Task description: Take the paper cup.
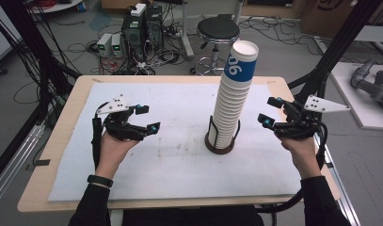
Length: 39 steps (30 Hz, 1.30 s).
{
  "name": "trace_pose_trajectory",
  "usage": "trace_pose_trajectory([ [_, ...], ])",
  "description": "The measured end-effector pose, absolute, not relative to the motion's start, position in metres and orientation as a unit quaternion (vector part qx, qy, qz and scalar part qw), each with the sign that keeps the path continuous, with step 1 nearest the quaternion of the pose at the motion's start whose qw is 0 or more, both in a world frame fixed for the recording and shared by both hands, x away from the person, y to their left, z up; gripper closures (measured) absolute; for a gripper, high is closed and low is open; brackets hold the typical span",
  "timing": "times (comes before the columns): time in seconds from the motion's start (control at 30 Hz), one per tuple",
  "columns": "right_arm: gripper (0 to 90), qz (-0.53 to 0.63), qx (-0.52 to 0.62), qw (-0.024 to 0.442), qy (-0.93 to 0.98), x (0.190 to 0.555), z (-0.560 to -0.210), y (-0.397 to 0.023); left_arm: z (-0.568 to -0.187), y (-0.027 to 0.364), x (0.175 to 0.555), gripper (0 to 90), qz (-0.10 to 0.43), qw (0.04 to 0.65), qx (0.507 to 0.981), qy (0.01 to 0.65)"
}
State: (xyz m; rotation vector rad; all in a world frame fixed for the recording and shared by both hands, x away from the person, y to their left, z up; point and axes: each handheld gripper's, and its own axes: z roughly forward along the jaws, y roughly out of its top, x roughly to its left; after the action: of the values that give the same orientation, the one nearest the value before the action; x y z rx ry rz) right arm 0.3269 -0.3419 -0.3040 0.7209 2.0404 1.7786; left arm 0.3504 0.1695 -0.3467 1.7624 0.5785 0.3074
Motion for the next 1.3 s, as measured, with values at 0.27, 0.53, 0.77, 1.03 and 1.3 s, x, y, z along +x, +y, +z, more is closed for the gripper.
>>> trace_pose_trajectory([
  [0.27,17.2,0.622,0.245,0.164,0.725,0.337,-0.296,-0.330,-0.347,0.167,0.351,16.0,0.128,0.589,0.759,0.246],
  [0.53,17.2,0.619,0.234,0.161,0.732,0.346,-0.278,-0.318,-0.347,0.166,0.351,15.9,0.126,0.588,0.760,0.246],
  [0.77,17.2,0.612,0.230,0.157,0.740,0.355,-0.272,-0.308,-0.347,0.164,0.351,15.9,0.122,0.587,0.763,0.244],
  [1.03,17.2,0.597,0.222,0.152,0.756,0.363,-0.259,-0.296,-0.346,0.164,0.351,15.9,0.120,0.587,0.763,0.241],
  [1.3,17.2,0.594,0.219,0.141,0.761,0.368,-0.257,-0.288,-0.346,0.161,0.351,15.9,0.115,0.585,0.767,0.238],
])
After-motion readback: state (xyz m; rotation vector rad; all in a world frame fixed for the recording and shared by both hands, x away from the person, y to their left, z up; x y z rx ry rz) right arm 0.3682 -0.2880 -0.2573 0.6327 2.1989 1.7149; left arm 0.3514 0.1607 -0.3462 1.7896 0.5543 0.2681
